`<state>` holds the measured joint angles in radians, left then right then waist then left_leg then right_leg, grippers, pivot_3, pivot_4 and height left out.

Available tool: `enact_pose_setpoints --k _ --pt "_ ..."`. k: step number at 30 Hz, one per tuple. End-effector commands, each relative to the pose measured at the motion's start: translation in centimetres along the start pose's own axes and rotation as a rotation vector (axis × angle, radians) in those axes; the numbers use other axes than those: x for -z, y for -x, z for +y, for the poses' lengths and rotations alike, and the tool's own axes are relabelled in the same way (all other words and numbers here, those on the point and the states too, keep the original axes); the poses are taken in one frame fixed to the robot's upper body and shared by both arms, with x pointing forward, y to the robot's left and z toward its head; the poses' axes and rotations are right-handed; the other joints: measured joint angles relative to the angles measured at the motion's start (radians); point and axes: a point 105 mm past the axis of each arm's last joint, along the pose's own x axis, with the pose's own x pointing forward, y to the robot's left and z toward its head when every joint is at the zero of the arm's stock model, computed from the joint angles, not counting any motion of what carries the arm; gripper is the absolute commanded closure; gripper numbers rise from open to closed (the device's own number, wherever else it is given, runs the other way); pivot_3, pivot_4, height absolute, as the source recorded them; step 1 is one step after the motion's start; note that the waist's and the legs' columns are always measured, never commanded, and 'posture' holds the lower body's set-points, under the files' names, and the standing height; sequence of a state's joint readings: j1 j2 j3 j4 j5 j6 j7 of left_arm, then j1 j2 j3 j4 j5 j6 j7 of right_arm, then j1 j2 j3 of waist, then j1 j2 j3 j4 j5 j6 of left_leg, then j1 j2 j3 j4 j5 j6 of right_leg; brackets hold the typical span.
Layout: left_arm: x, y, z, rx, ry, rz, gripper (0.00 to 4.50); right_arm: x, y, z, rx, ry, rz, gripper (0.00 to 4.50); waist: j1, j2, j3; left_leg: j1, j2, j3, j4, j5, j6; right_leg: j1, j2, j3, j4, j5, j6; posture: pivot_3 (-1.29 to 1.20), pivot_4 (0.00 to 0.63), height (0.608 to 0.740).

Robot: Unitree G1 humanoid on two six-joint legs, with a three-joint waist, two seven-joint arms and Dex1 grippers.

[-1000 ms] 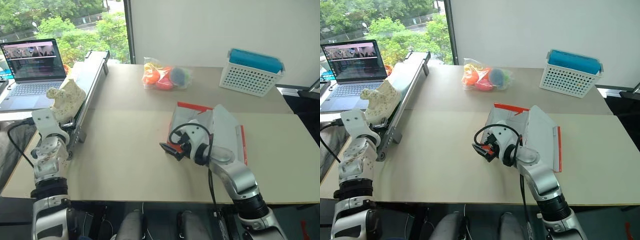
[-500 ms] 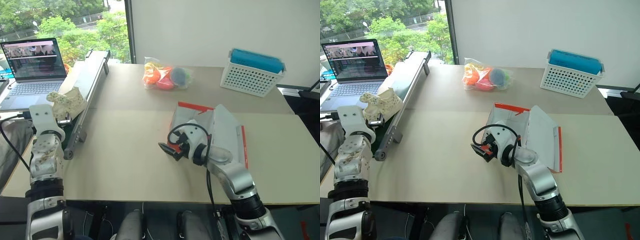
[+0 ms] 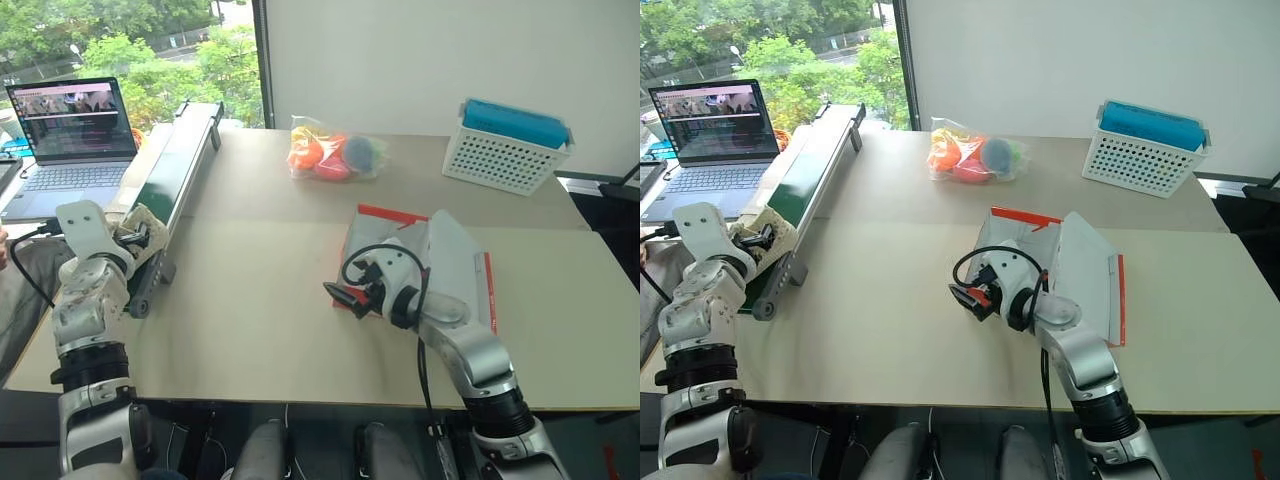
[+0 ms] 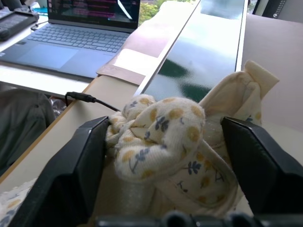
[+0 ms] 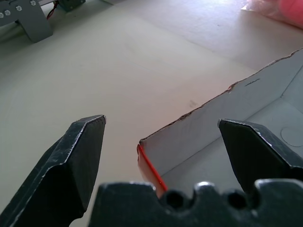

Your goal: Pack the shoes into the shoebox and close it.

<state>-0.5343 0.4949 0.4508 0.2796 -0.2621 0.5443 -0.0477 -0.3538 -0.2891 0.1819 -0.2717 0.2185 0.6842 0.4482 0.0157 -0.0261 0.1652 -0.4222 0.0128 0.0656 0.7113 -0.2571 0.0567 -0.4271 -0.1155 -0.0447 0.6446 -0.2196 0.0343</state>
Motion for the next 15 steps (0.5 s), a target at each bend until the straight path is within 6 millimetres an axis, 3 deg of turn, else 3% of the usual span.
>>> enact_pose_setpoints --k 1,4,10,15 --pt "-0.2 -0.2 -1.4 0.053 0.016 0.007 2.17 -1.5 0.3 -0.6 0.029 0.028 -0.057 0.00 0.002 0.000 0.000 0.000 0.000 0.000 0.000 0.000 0.000 0.000 0.000 0.000 0.000 0.000 0.000 0.00 0.150 0.705" --pt "-0.2 -0.3 -1.5 0.051 0.017 0.012 3.23 -1.5 0.3 -0.6 0.034 0.029 -0.057 0.00 0.006 0.000 0.000 0.000 0.000 -0.001 0.000 0.000 0.000 0.001 0.000 -0.001 0.000 0.000 0.000 0.00 0.150 0.705" --pt "-0.4 -0.4 -2.2 0.062 0.025 -0.004 3.23 -1.5 0.3 -0.9 0.051 0.029 -0.059 0.00 0.011 0.000 0.000 0.000 0.000 -0.002 0.000 0.001 -0.001 0.001 0.000 -0.002 -0.001 0.000 0.000 0.00 0.150 0.705" --pt "-2.4 -0.1 -3.8 0.116 0.091 -0.110 3.23 -2.2 0.3 -1.9 0.105 0.012 -0.084 0.00 0.024 0.000 0.000 0.000 -0.001 -0.003 0.000 0.001 -0.001 0.002 0.000 -0.002 -0.001 0.000 0.000 0.00 0.150 0.705"
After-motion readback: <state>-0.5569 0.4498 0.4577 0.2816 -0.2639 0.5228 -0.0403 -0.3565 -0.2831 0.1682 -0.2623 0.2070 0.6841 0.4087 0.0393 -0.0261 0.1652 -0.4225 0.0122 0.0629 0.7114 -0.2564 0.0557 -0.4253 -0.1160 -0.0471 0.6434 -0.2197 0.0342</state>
